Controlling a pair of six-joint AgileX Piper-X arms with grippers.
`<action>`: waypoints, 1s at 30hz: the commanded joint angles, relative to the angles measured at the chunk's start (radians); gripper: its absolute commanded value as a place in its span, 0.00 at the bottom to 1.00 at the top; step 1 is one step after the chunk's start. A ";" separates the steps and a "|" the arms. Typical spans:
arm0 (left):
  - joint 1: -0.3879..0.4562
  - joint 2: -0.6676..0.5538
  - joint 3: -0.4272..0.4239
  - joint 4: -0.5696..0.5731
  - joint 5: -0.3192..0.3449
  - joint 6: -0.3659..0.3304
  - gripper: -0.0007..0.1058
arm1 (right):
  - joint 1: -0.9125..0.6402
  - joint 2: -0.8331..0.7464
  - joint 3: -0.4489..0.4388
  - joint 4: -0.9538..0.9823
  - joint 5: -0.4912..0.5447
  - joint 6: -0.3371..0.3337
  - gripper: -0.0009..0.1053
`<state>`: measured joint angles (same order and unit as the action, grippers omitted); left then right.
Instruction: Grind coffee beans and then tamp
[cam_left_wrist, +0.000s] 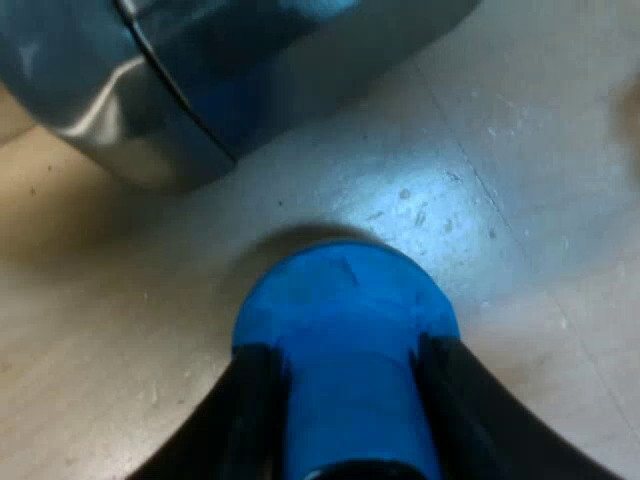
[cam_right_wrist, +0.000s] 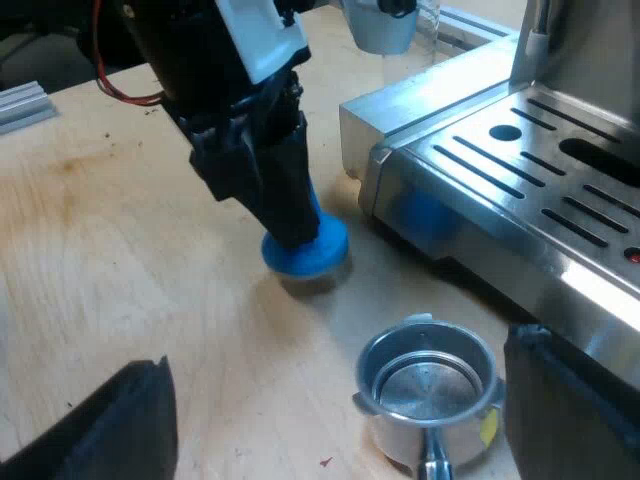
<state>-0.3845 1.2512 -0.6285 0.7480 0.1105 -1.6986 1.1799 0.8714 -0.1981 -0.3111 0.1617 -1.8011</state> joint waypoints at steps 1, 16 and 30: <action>-0.003 0.010 0.003 -0.018 -0.002 0.003 0.01 | 0.001 -0.008 -0.002 0.000 -0.011 -0.014 0.65; -0.003 0.026 0.003 -0.004 0.000 0.051 0.53 | 0.001 -0.008 -0.002 0.000 -0.011 -0.004 0.65; -0.003 -0.030 -0.037 0.111 -0.100 0.051 0.65 | 0.001 -0.008 -0.006 0.000 -0.011 0.035 0.65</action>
<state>-0.3845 1.2339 -0.6526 0.8480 0.0326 -1.6479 1.1799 0.8714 -0.1981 -0.3111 0.1584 -1.7711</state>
